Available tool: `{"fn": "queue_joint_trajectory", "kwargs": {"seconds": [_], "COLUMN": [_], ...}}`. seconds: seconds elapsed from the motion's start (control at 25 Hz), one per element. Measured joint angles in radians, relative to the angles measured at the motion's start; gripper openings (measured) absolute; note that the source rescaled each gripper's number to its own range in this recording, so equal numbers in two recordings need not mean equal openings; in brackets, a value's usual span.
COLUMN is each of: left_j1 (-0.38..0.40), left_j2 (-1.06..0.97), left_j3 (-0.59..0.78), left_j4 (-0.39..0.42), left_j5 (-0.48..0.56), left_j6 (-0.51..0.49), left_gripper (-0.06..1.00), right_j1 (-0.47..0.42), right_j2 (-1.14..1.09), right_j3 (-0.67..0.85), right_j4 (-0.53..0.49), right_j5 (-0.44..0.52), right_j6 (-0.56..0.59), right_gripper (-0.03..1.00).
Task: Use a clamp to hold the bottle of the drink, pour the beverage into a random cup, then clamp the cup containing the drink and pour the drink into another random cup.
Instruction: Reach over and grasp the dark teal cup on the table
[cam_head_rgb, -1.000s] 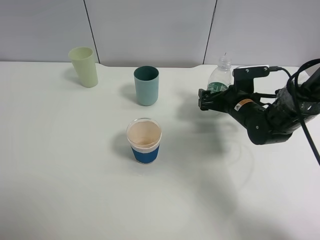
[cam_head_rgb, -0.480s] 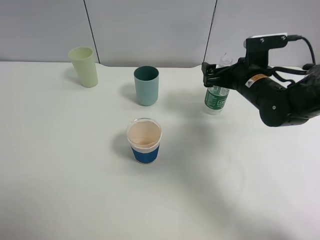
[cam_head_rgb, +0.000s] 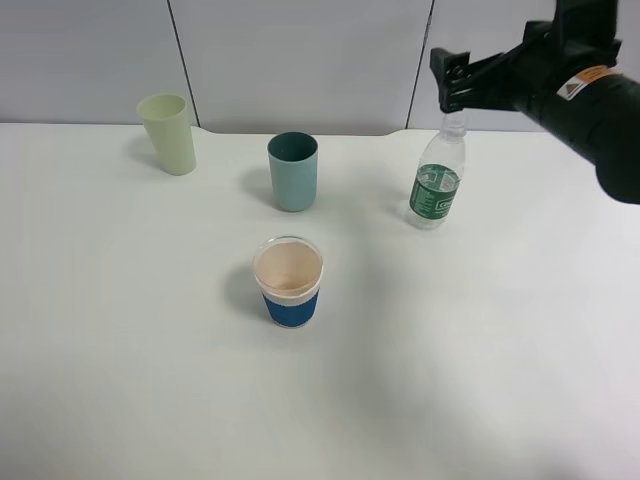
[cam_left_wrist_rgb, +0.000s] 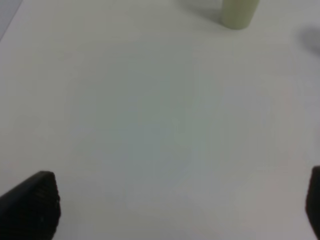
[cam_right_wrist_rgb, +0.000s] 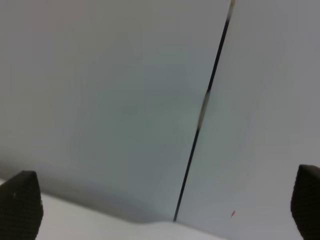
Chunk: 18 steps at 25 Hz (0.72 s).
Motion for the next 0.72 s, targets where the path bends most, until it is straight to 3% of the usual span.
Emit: {"fn": "queue_joint_trajectory", "kwargs": {"seconds": [0.28, 0.44, 0.6, 0.72], "left_j1": [0.0, 0.0, 0.0, 0.0], "left_j2": [0.0, 0.0, 0.0, 0.0], "left_j3": [0.0, 0.0, 0.0, 0.0], "left_j4": [0.0, 0.0, 0.0, 0.0], "left_j5": [0.0, 0.0, 0.0, 0.0], "left_j6": [0.0, 0.0, 0.0, 0.0], "left_gripper": [1.0, 1.0, 1.0, 1.0], "right_j1": [-0.123, -0.241, -0.345, -0.389], "right_j2": [-0.188, -0.287, -0.41, -0.517], "right_j3": [0.001, 0.001, 0.001, 0.001], "right_j4": [-0.033, -0.041, -0.118, -0.163], "right_j5": [0.083, 0.238, 0.394, 0.455], "right_j6": [0.0, 0.062, 0.186, 0.261], "right_gripper": [1.0, 1.0, 1.0, 1.0]}}
